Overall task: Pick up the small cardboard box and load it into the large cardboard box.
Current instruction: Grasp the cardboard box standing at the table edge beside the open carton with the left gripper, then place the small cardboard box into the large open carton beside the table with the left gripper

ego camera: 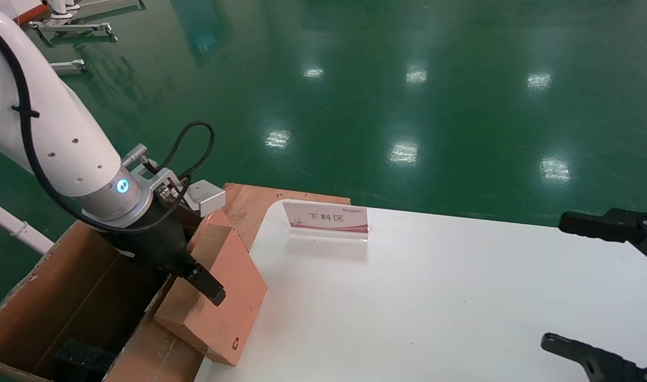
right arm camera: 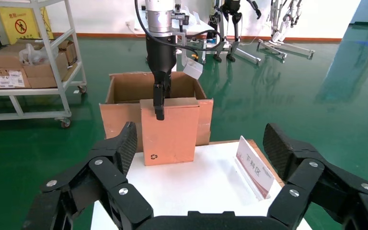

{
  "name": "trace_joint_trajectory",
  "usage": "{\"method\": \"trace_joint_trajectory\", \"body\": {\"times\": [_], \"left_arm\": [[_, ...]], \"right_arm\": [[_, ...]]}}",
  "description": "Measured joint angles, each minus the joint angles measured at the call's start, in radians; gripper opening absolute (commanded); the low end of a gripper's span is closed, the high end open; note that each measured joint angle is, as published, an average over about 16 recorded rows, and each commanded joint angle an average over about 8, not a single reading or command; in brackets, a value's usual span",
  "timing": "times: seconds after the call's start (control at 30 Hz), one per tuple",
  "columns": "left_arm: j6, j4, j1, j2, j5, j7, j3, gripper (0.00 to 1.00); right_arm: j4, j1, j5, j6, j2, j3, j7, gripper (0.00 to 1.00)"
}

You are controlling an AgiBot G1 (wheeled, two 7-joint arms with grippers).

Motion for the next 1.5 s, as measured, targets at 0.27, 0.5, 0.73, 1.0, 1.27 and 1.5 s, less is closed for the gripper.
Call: {"method": "trace_joint_trajectory", "body": {"times": [0.27, 0.5, 0.73, 1.0, 1.27, 1.5], "left_arm": [[0.002, 0.000, -0.001, 0.001, 0.001, -0.001, -0.001, 0.00], [0.003, 0.000, -0.001, 0.001, 0.001, -0.001, -0.001, 0.00], [0.002, 0.005, -0.006, 0.002, 0.002, 0.002, -0.005, 0.00], [0.010, 0.015, -0.088, -0.006, 0.011, 0.014, -0.039, 0.00], [0.059, 0.034, -0.278, 0.004, 0.054, 0.043, -0.085, 0.00], [0.110, 0.078, -0.469, 0.029, 0.089, 0.103, -0.053, 0.00]], "right_arm": [[0.000, 0.000, 0.000, 0.000, 0.000, 0.000, 0.000, 0.00], [0.000, 0.000, 0.000, 0.000, 0.000, 0.000, 0.000, 0.00], [0.000, 0.000, 0.000, 0.000, 0.000, 0.000, 0.000, 0.00], [0.000, 0.000, 0.000, 0.000, 0.000, 0.000, 0.000, 0.00], [-0.001, 0.001, 0.000, 0.000, 0.000, -0.001, -0.001, 0.00], [-0.001, 0.001, 0.001, 0.000, 0.000, -0.001, -0.001, 0.00]]}}
